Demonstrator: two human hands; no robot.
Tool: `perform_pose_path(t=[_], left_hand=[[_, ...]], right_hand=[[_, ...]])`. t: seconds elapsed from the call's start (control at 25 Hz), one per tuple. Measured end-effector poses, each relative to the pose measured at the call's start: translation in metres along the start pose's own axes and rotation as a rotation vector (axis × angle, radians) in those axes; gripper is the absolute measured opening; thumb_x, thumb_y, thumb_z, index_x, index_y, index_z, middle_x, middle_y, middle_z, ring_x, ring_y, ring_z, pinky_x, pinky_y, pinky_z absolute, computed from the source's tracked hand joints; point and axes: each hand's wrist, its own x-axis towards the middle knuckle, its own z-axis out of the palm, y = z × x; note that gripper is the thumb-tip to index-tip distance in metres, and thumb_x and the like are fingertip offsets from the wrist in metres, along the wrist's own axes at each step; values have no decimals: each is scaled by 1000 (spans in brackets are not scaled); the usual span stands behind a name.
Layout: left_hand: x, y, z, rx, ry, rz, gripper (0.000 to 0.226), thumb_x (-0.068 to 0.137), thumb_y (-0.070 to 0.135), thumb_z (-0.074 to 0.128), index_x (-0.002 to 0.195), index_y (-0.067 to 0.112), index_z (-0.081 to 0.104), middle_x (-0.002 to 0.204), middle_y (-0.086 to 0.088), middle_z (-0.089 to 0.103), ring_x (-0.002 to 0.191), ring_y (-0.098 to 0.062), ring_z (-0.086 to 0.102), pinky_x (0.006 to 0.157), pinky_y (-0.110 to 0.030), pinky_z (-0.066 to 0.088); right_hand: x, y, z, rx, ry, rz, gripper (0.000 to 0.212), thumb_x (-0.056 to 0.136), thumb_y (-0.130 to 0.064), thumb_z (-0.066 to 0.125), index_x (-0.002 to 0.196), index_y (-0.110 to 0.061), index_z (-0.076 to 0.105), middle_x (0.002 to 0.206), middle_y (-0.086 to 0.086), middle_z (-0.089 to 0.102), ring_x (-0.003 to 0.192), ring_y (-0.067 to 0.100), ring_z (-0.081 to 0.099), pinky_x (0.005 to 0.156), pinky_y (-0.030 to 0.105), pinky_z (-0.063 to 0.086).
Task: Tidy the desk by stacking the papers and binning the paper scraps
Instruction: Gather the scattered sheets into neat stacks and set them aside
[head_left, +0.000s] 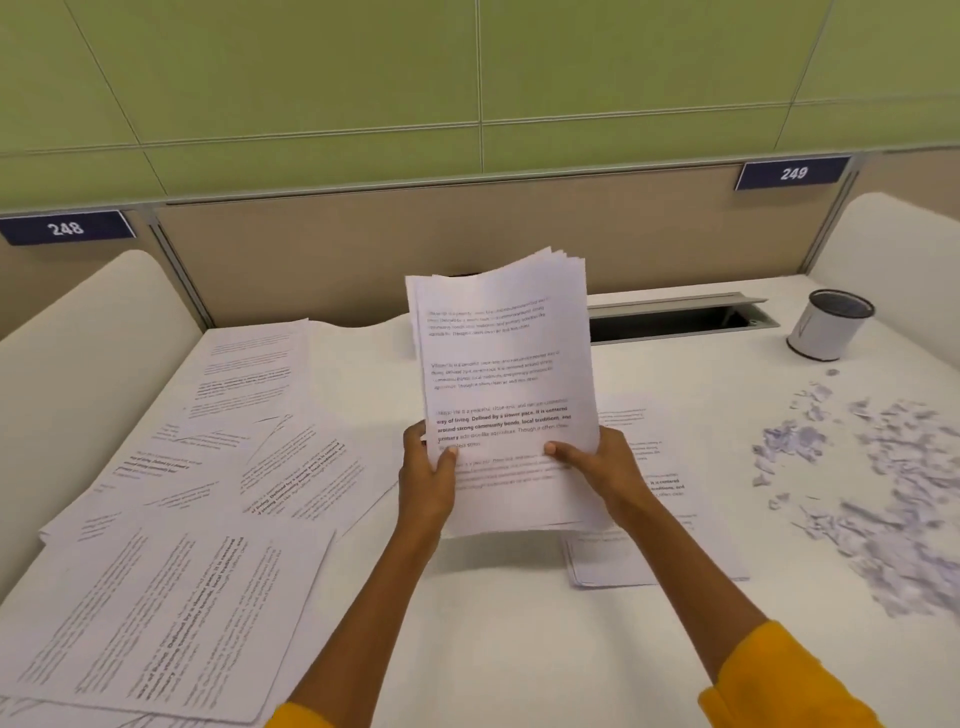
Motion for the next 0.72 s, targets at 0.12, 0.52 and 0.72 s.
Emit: perform_pose_path(t=[0.12, 0.52, 0.72], left_hand=[[-6, 6, 32, 56, -123, -67, 45, 99, 13, 41, 140, 24, 28, 131, -3, 50, 111, -22, 53, 95, -41, 47], [-18, -31, 102, 309, -358, -119, 49, 91, 3, 37, 137, 18, 41, 131, -8, 48, 116, -24, 50, 98, -37, 46], [-16, -52, 118, 416, -371, -93, 38, 80, 0, 40, 114, 9, 55, 119, -14, 53, 101, -25, 59, 93, -39, 50]], right_hand=[[3, 3, -42, -27, 38, 90, 36, 73, -11, 79, 105, -10, 66, 98, 7, 70, 80, 20, 67, 66, 27, 52], [-11, 41, -116, -167, 111, 227, 46, 61, -17, 83, 104, -10, 66, 105, 11, 71, 87, 31, 68, 83, 44, 56], [-10, 53, -125, -449, 224, 212, 51, 73, -21, 78, 117, -7, 57, 118, 13, 63, 101, 31, 62, 87, 41, 51]])
